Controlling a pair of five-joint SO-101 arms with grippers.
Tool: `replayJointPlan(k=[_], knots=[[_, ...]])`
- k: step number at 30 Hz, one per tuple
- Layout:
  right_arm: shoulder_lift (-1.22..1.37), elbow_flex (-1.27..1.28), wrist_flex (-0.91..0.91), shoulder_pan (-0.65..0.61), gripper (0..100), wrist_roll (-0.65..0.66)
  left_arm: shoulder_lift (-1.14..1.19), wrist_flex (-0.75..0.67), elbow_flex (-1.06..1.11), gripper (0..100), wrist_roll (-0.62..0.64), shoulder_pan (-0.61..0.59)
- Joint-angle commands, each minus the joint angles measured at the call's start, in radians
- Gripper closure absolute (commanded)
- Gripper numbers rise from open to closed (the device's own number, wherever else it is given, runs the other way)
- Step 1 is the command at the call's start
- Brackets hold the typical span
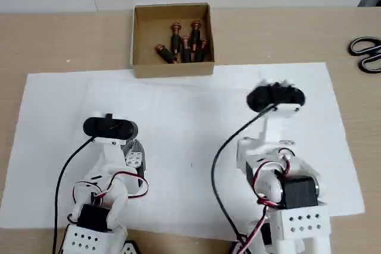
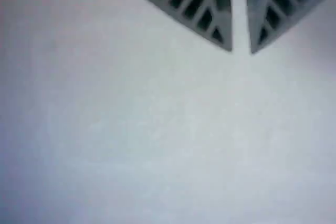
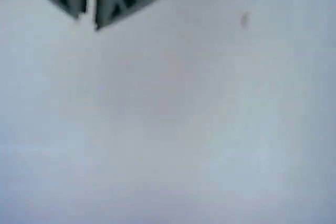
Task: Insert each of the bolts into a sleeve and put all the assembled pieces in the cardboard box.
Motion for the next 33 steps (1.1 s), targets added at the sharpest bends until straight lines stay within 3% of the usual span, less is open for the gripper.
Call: replayJointPlan(k=[1, 12, 18, 33], knots=[[-0.024, 0.089, -0.111, 0.045, 99.5, 0.006, -0.009, 0.003, -0.05, 99, -0.006, -0.003], [-0.028, 0.379, -0.401, 0.042, 99.5, 0.012, -0.009, 0.003, -0.05, 99, -0.006, -0.003], [-0.028, 0.529, -0.565, 0.047, 99.5, 0.114, -0.009, 0.003, -0.05, 99, -0.006, -0.003], [-0.028, 0.534, -0.595, 0.019, 99.5, 0.112, -0.009, 0.003, -0.05, 99, -0.006, -0.003]])
